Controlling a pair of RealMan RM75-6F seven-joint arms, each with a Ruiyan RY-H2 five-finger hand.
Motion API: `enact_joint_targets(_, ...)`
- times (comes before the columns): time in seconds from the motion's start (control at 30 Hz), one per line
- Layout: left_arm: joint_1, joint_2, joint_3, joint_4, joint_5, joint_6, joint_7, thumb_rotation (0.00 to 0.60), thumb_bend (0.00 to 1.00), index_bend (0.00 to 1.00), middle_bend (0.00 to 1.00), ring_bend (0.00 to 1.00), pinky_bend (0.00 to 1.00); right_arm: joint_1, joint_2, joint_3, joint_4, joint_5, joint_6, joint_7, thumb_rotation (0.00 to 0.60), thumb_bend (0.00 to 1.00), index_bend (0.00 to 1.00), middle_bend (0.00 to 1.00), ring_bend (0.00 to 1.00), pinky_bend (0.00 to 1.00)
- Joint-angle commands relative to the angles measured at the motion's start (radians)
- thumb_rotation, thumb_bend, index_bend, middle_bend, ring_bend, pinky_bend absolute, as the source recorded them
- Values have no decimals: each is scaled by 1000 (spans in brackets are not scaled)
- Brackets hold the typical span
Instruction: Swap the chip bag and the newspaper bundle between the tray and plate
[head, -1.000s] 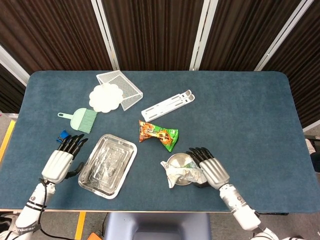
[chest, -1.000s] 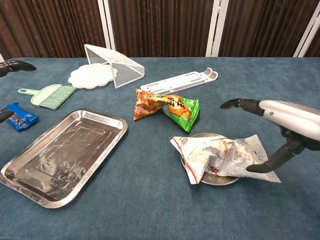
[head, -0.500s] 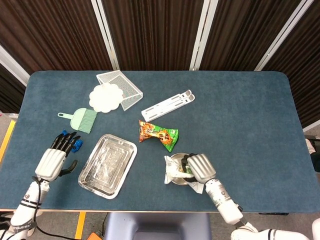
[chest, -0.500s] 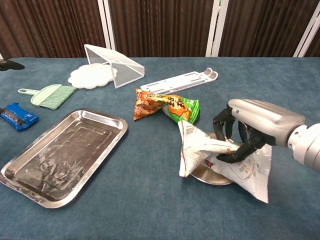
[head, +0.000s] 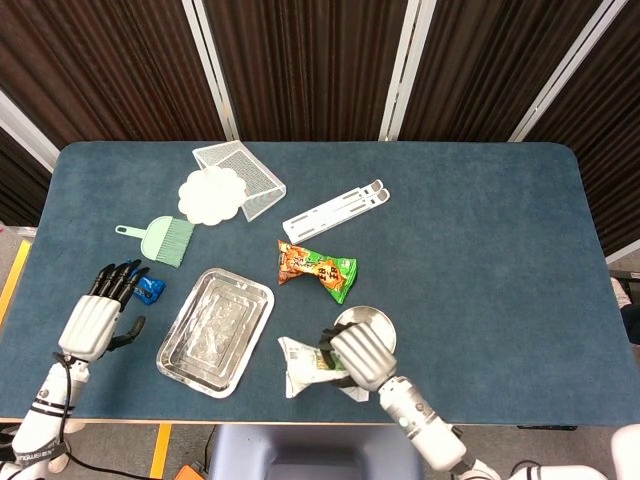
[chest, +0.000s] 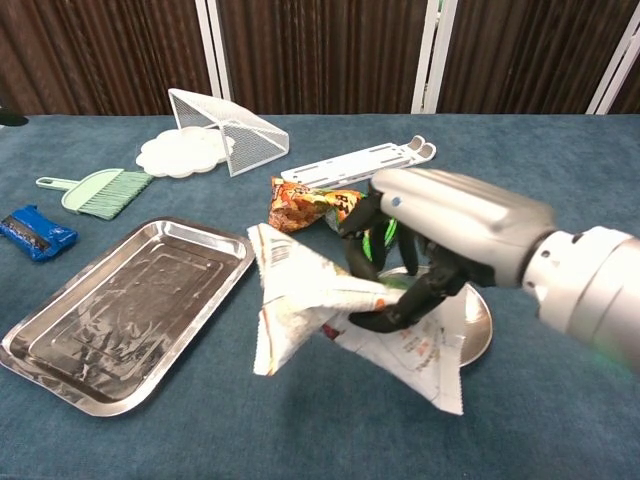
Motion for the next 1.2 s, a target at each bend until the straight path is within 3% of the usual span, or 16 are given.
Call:
enact_joint_targets(0.03,5,3,-1,2,-2,-5,-1,600,424,0,0,0,0,51,-102,8,51,91,-44,-71,600,360,799,621,579,681)
enact_joint_targets(0.07,6,4,-2,3,-3,-7,-2,600,424,0,0,0,0,58,-117,9,64,106,-52,-74,600,359,754,620,566,675)
enact_joint_targets(0.13,10,5,-4,7,-5,-10,-6,600,424,0,0,0,0,71,-135,8,83,131,-77,-52,600,359,554,560,472,593)
enact_joint_targets(0.23,13,6,-7,14,-5,-13,-14,600,423,0,0,0,0,80,-126,9,88,119,-85,-15,600,359,132,332,241,372)
enact_joint_targets(0.3,14,7,-9,19,-4,-16,-18,600,424,0,0,0,0,80,-92,3,71,110,-88,4,600,348,15,223,135,279)
enact_joint_targets(0.4,17,9,-11,23,-4,-21,-26,600,423,0,0,0,0,83,18,-20,7,122,-116,-2,600,300,0,27,5,122)
enact_joint_targets(0.5,26,14,-11,32,-2,-15,-35,600,424,0,0,0,0,45,152,-35,-65,56,-55,36,600,258,0,0,0,17)
enact_joint_targets(0.6,31,13,-12,48,-5,-18,-40,600,423,0,0,0,0,4,236,1,-70,31,14,168,600,255,0,0,0,5)
enact_joint_targets(0.7,31,7,-15,65,-5,-24,-44,600,423,0,0,0,0,42,271,85,-30,146,-36,249,600,255,0,0,0,5)
enact_joint_targets(0.83,34,-6,-17,77,-2,-26,-54,600,422,0,0,0,0,155,184,193,133,333,-97,225,600,255,0,0,0,5)
enact_joint_targets(0.93,35,-11,-18,88,6,-22,-45,600,421,0,0,0,0,241,89,235,258,422,-114,181,600,254,0,0,0,5)
enact_joint_targets(1.2,23,-17,-32,104,-5,-51,-42,600,424,0,0,0,0,459,-151,279,599,622,-205,60,600,255,0,0,0,5)
